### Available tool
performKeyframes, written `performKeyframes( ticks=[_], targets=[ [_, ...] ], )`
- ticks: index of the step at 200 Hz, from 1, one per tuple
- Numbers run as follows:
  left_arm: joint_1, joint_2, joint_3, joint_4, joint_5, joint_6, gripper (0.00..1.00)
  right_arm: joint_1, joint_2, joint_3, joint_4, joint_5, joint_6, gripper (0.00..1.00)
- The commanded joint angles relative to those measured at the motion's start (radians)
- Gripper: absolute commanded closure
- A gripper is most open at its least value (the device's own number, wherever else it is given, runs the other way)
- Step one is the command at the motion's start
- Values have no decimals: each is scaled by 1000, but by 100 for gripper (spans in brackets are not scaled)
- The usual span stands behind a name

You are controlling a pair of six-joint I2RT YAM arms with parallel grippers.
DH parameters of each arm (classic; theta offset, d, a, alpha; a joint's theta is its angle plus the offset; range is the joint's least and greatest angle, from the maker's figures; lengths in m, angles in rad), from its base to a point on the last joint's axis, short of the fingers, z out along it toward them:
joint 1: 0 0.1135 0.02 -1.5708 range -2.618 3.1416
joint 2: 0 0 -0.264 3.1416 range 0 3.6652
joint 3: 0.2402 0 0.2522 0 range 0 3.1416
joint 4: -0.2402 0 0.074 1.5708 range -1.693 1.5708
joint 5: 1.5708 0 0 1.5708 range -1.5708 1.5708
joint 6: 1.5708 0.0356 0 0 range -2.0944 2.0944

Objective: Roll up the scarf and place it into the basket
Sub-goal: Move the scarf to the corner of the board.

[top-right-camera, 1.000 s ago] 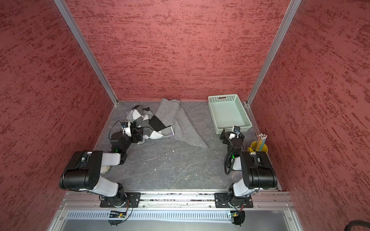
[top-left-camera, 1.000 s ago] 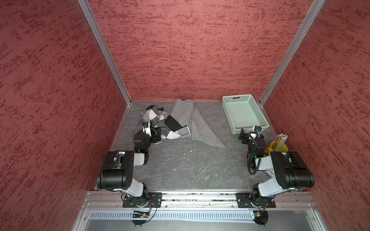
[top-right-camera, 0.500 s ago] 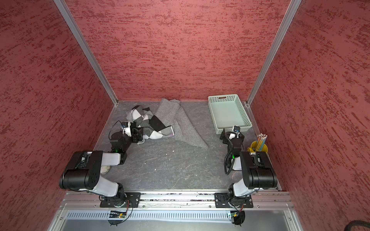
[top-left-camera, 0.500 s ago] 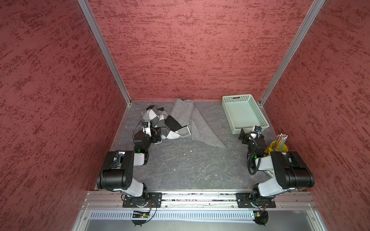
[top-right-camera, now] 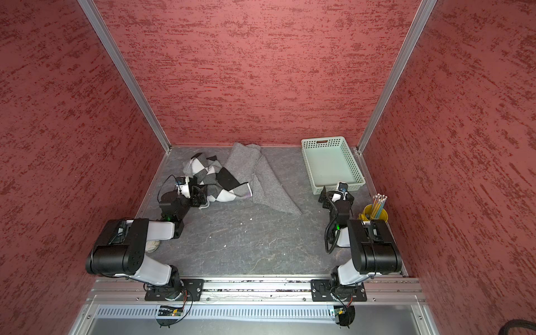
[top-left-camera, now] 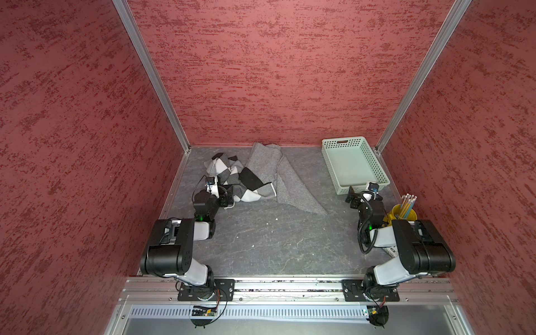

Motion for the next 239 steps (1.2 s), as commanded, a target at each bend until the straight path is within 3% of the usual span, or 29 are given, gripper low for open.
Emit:
performKeyframes(
  ticks=[1,37,83,109,136,159,204,239],
  targets=[
    [16,14,20,15,22,6,1,-7,8,17,42,-1,-5,1],
    [32,-67,9,-28,27,-13,0,-6,-21,-41,133,1,-8,1],
    [27,-275,35,-225,-34,-43,1,-8,-192,-54,18,42,7,1],
    [23,-378,67,-335,-66,-119,1,-7,-334,-41,-165,96,69,1],
    [18,-431,135,-503,-116,-284,1,-7,-480,43,-501,89,142,1],
    [4,-389,243,-689,-89,-405,1,-7,-536,116,-705,27,178,1],
    [-140,-176,438,-945,-192,-526,1,85,-538,262,-1018,40,235,1],
    [-85,-38,465,-979,-176,-681,1,227,-504,345,-1147,88,268,1]
  ],
)
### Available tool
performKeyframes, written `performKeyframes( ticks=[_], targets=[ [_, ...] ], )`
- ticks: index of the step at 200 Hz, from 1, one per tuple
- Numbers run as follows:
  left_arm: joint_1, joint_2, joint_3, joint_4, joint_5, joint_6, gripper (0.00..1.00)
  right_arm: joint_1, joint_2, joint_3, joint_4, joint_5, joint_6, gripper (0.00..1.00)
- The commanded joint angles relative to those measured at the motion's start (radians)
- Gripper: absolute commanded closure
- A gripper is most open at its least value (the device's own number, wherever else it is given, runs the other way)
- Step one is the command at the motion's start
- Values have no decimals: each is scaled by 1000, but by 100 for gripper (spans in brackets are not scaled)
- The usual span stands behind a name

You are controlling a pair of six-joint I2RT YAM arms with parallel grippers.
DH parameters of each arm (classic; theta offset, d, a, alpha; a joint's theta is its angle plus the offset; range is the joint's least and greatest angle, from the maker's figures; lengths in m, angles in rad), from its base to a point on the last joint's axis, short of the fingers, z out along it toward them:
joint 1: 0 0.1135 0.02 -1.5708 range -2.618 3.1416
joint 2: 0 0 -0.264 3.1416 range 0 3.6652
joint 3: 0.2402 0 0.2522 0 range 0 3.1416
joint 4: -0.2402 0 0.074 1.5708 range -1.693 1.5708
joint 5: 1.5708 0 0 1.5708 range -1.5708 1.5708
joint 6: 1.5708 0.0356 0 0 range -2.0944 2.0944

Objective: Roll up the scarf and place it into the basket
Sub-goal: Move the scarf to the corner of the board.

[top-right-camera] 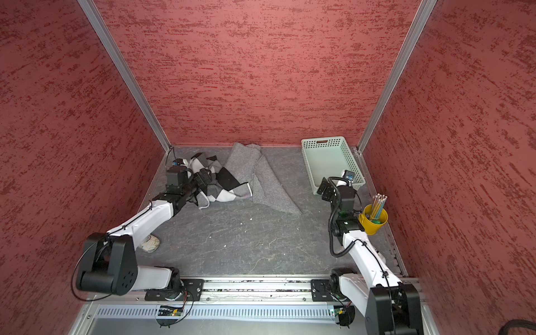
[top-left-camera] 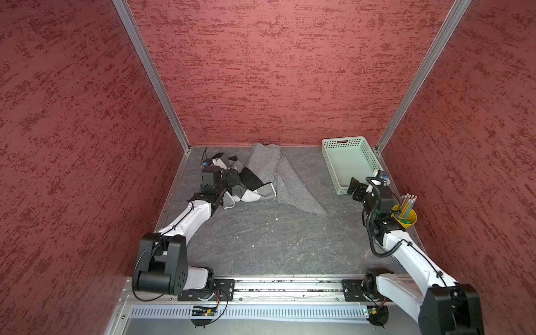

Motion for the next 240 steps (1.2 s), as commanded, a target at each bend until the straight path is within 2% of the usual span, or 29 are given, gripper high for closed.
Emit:
performKeyframes(
  ticks=[1,19,50,84,116,139,147,167,184,188,240],
  targets=[
    [53,71,18,-112,-13,-149,1,86,25,61,-168,40,46,1],
    [92,125,36,-141,10,-183,1,175,78,112,-211,73,55,1],
    [94,207,89,-198,22,-185,0,299,226,222,-249,60,85,1],
    [71,285,100,-180,53,-214,1,407,421,369,-246,-2,118,1],
    [34,367,121,-132,81,-240,0,446,605,495,-220,-99,148,1],
    [38,414,131,-82,106,-265,24,453,724,594,-225,-159,167,3],
    [47,427,137,-70,112,-270,42,453,757,624,-227,-176,175,4],
    [86,442,150,-56,120,-274,78,456,827,685,-224,-218,188,6],
    [145,438,174,-73,123,-255,98,460,873,729,-228,-251,199,8],
    [161,434,180,-78,123,-247,100,462,884,739,-230,-256,202,8],
    [329,438,299,-132,148,-139,98,494,998,842,-281,-280,217,16]
  ],
)
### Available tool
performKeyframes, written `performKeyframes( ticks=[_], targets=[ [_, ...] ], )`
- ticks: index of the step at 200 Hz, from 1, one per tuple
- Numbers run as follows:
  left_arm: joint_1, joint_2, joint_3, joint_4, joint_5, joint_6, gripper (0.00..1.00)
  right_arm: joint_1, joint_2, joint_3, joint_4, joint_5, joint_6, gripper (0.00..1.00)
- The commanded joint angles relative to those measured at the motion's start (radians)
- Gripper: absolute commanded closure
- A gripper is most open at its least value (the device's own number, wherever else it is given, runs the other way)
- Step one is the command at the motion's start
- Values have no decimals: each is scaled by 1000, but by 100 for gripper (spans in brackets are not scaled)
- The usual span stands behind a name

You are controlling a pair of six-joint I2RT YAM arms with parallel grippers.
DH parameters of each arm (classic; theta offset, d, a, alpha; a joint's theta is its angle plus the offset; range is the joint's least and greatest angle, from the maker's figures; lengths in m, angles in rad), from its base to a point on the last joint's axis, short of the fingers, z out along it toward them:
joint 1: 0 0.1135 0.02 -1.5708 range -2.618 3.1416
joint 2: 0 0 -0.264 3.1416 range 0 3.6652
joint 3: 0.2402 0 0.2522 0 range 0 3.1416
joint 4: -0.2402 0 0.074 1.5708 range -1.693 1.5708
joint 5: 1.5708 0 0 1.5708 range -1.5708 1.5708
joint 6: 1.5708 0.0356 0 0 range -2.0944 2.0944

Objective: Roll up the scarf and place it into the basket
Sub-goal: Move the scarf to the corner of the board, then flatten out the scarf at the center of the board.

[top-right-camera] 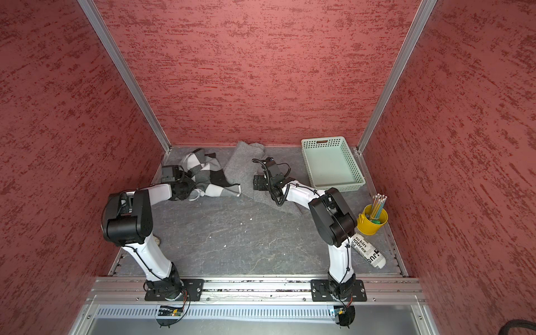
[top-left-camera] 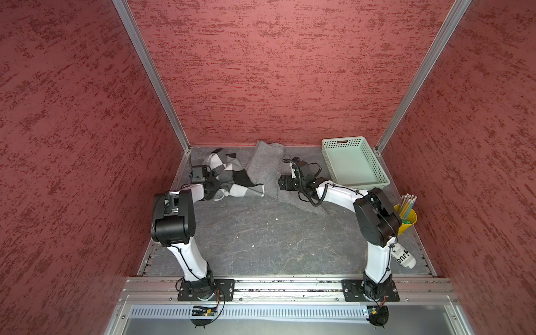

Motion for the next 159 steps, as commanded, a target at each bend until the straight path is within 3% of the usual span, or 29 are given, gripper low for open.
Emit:
performKeyframes(
  ticks=[1,22,67,78,109,139,159],
  targets=[
    [52,22,67,-19,9,68,98,24,39,46,-41,-33,23,16],
    [85,39,107,-27,46,90,82,39,61,68,-73,-22,24,18],
    [68,-58,77,-44,79,123,25,46,74,73,-131,56,34,20],
    [50,-99,64,-76,70,135,16,46,78,78,-141,68,31,22],
    [1,-247,-9,-139,-11,137,1,47,115,108,-180,110,32,23],
    [-19,-359,-43,-178,-39,148,0,50,129,118,-207,147,32,22],
    [-52,-399,-43,-203,-48,164,0,53,133,124,-202,126,28,28]
  ],
)
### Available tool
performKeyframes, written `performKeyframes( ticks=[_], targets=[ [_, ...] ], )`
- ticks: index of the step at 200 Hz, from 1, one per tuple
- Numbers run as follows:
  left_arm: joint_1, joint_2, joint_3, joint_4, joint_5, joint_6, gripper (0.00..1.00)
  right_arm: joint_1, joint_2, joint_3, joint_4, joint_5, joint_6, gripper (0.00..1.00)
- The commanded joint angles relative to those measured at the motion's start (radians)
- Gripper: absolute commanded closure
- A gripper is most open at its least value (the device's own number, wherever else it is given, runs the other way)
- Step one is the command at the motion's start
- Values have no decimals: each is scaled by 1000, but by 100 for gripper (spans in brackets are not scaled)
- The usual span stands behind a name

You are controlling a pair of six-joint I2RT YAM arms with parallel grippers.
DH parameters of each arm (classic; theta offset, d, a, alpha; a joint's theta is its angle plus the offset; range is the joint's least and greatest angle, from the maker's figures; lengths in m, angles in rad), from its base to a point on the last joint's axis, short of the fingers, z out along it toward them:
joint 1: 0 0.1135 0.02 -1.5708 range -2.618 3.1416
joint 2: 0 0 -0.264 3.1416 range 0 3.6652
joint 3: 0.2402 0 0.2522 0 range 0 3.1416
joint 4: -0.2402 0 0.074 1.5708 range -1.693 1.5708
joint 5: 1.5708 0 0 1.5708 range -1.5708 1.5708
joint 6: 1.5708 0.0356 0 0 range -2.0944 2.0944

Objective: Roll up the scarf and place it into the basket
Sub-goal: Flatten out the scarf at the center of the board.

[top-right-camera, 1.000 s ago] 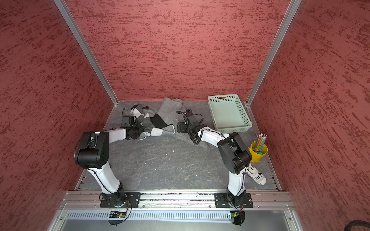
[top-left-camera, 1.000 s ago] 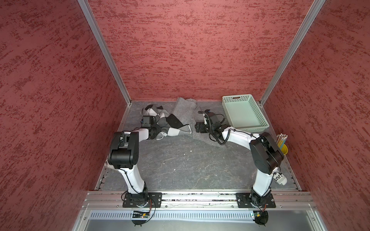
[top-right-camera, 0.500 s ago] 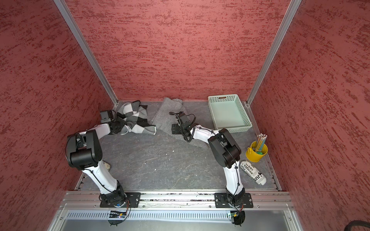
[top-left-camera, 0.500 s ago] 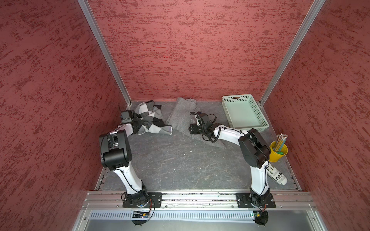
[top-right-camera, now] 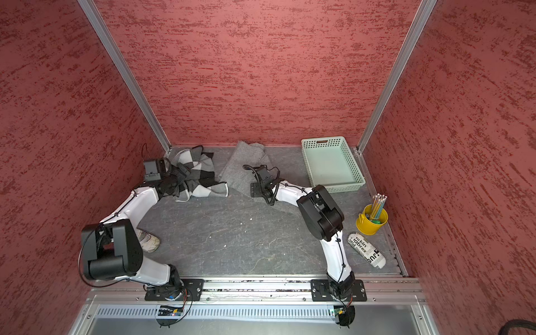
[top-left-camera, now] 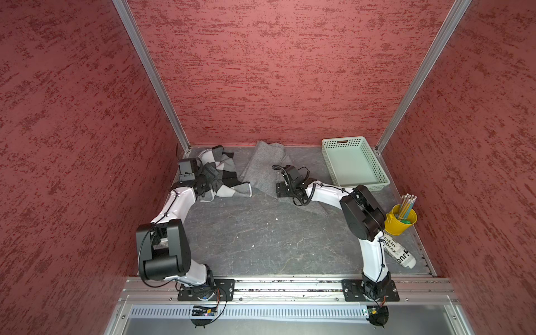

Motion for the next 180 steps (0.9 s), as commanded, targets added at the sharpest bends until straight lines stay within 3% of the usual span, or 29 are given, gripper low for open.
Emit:
performKeyframes(
  ticks=[1,18,58,73,142,180],
  targets=[
    [-30,-34,-12,-53,-34,35,0,6,16,30,-30,31,14,28],
    [-61,-42,-12,-57,-31,36,0,15,21,45,-31,11,15,41],
    [-141,12,23,-43,-28,53,0,23,-28,77,-91,40,15,86],
    [-169,50,56,-53,-23,68,0,23,-76,86,-129,73,10,96],
    [-268,214,185,-42,-15,118,0,23,-335,70,-281,184,10,100],
    [-277,354,308,-111,-40,180,10,21,-473,36,-356,253,17,100]
  ],
)
